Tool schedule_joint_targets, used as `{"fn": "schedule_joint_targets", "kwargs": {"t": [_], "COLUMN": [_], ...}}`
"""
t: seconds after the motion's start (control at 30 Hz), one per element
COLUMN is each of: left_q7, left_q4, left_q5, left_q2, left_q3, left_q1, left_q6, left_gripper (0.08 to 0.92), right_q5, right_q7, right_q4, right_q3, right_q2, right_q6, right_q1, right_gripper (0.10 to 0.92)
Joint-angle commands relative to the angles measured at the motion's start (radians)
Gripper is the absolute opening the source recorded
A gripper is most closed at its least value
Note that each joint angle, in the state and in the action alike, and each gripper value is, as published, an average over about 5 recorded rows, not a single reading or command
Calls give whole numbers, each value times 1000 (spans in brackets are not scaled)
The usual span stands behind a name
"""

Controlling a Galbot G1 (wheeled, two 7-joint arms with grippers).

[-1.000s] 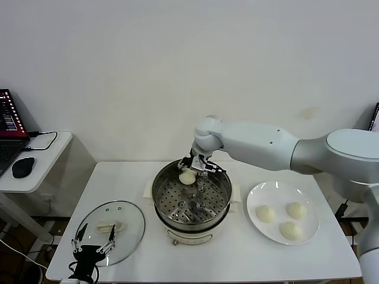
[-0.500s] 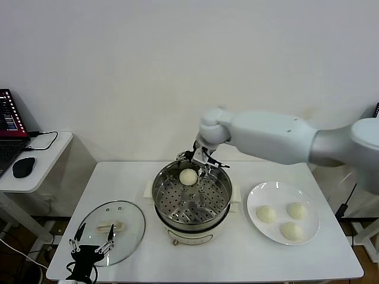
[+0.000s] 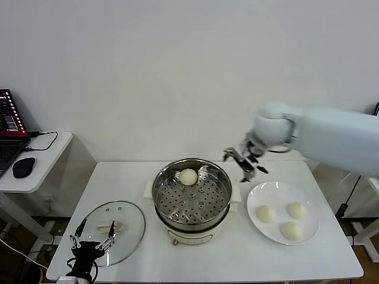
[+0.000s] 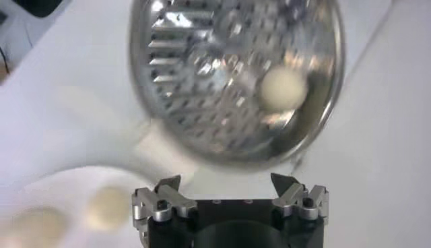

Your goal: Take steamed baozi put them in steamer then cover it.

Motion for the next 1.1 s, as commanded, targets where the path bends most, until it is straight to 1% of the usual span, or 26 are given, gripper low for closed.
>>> {"fn": "schedule_joint_targets", "kwargs": {"t": [0.03, 0.17, 0.37, 0.63, 0.87, 1.1], "left_q7": [1, 1, 1, 2, 2, 3], "left_q4": [-2, -4, -3, -5, 1, 4], "left_q5": [-1, -1, -1, -3, -6, -5], "left_q2": [1, 1, -2, -2, -4, -7], "left_q3": [-2, -9, -19, -42, -55, -57], "left_q1": [0, 2, 14, 25, 30, 26], "left_q6": [1, 4, 3, 3, 3, 3], "left_gripper": [823, 823, 823, 823, 823, 823], "right_q5": [-62, -119, -140, -181, -200, -191], "right_q7": [-16, -11, 12, 30, 40, 64], "right_q4": [102, 79, 16, -134, -251, -289], "right_q3": [0, 22, 186, 436, 509, 543], "right_q2": [-251, -285, -275, -162, -74, -18], "right_q6": [-134, -115, -120, -93, -62, -48], "right_q1": [-53, -149, -388, -651, -739, -782], "right_gripper": [823, 823, 823, 823, 823, 823]}}
